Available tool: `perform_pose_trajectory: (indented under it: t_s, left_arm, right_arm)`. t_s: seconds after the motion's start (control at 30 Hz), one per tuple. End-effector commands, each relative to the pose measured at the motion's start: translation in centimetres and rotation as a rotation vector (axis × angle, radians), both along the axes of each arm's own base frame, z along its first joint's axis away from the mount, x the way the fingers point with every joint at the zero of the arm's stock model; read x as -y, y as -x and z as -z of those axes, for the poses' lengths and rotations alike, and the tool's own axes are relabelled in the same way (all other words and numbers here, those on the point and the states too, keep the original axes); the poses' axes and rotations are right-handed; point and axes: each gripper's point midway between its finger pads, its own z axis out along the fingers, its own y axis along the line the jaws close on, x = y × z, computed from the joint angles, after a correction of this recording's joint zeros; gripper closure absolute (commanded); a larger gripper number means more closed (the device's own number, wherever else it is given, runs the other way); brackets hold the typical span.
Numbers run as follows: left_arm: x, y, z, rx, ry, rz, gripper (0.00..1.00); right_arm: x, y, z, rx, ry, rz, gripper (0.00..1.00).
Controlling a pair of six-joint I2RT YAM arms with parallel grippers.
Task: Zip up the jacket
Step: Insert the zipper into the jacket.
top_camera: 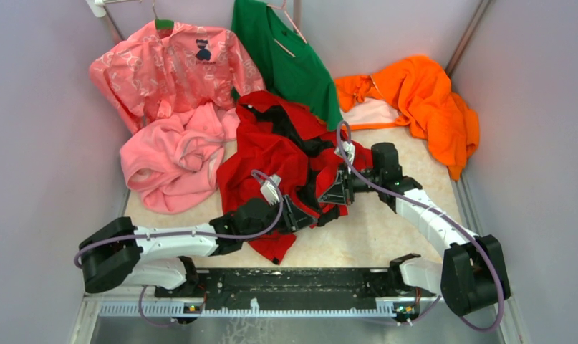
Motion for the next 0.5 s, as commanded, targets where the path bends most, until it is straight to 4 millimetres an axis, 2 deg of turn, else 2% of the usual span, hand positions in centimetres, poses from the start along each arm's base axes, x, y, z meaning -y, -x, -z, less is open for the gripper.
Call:
perform_pose_trajectory:
  t_s: [0.0, 0.2, 0.47]
  left_arm:
    - [0.70, -0.88, -1.98, 0.036, 0.060, -0.032, 0.72]
    - [0.86, -0.90, -1.86, 0.062, 0.057, 0.002, 0.99]
    - [1.35, -0.26, -1.21, 0.103, -0.009, 0.148, 1.00]
  right_arm:
    - [-0.38, 0.18, -1.70, 0.073, -0.047, -0.036, 1.00]
    - [-0.39, 0.20, -1.76, 0.076, -0.049, -0.038, 1.00]
    - [-0.38, 0.27, -1.88, 0.079, -0.051, -0.039, 1.00]
